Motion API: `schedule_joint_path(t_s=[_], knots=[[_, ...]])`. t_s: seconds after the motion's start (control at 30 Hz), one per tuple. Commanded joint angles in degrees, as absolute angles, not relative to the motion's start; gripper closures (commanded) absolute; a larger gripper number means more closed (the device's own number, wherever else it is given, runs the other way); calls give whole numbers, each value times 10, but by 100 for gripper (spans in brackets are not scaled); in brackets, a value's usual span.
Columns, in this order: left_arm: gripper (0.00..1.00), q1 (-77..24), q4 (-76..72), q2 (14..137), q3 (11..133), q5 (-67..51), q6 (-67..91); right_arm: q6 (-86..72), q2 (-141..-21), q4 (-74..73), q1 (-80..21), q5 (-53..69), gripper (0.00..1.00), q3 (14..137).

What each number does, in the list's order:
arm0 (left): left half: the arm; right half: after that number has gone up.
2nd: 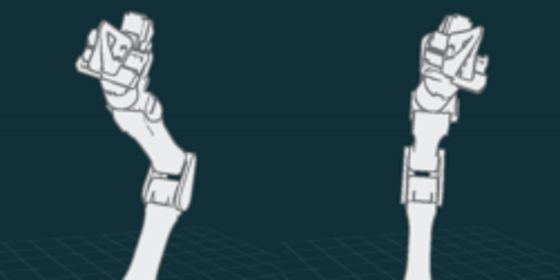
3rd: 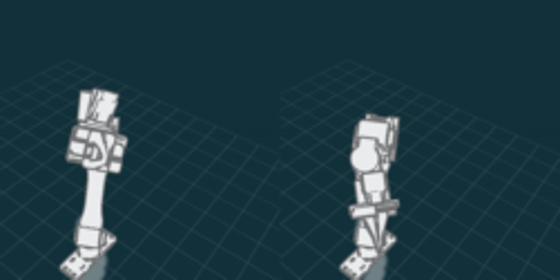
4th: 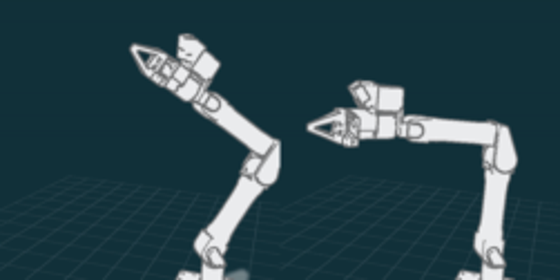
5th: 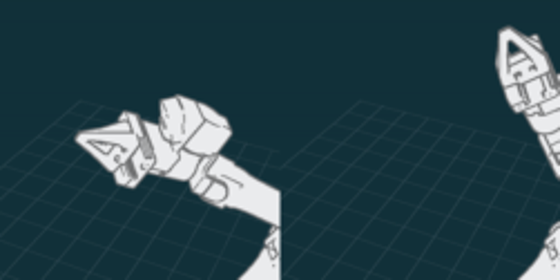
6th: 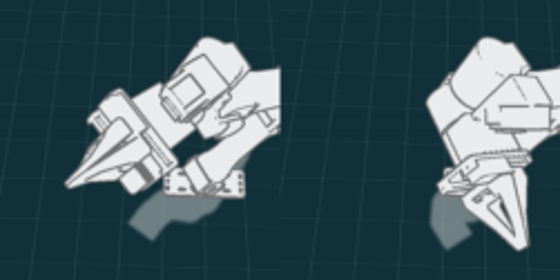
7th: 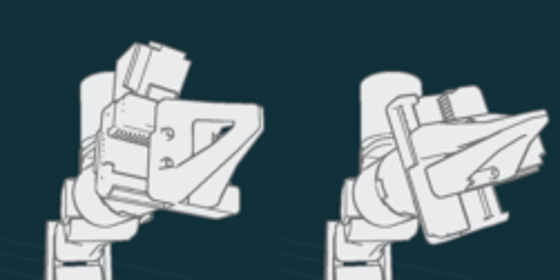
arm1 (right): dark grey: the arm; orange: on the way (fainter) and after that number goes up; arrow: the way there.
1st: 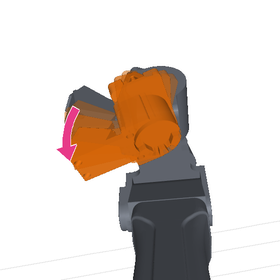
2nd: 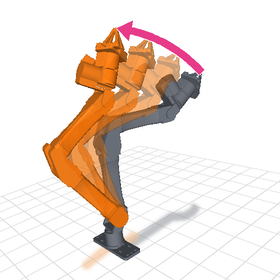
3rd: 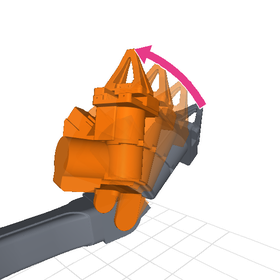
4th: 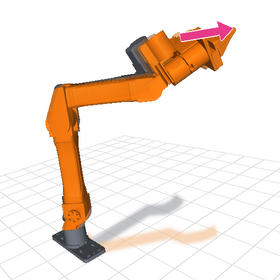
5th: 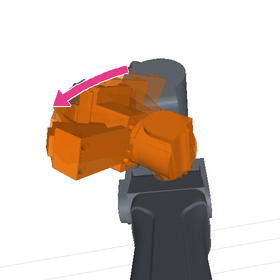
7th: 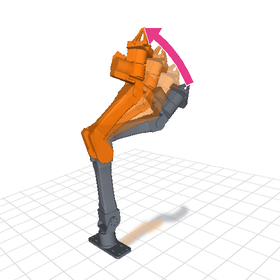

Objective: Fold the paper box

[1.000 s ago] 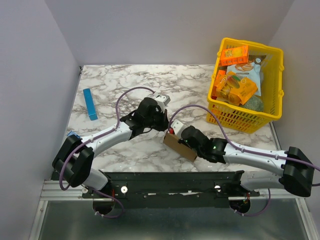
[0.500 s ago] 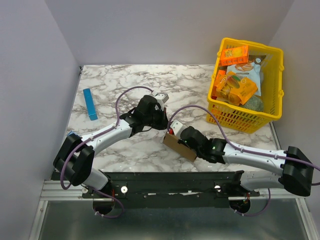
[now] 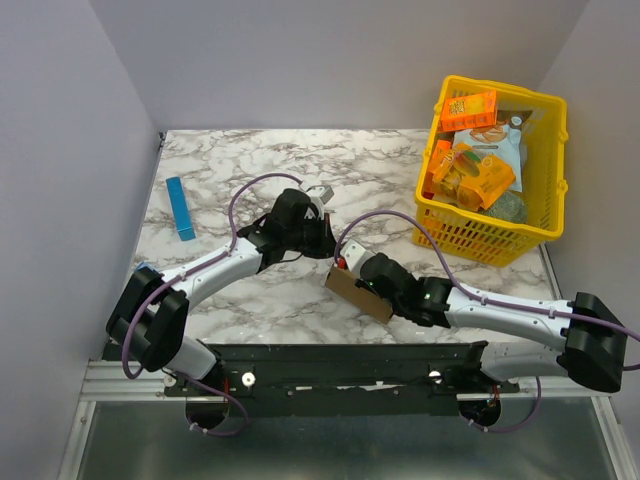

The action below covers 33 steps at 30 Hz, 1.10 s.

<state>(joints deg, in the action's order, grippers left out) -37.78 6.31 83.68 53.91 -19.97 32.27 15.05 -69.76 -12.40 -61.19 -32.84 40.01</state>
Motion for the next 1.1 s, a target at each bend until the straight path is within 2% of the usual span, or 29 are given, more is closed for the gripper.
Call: schedule_joint_path(t_s=[0.0,0.47,1.07], knots=[[100,-375,22,811,534,-258,357,151,-713,-152,-615,-343,99,402],[100,-373,62,792,518,-230,326,149,-710,-151,-614,-345,100,400],[100,-370,42,765,467,-246,361,149,-715,-150,-614,-350,99,400]])
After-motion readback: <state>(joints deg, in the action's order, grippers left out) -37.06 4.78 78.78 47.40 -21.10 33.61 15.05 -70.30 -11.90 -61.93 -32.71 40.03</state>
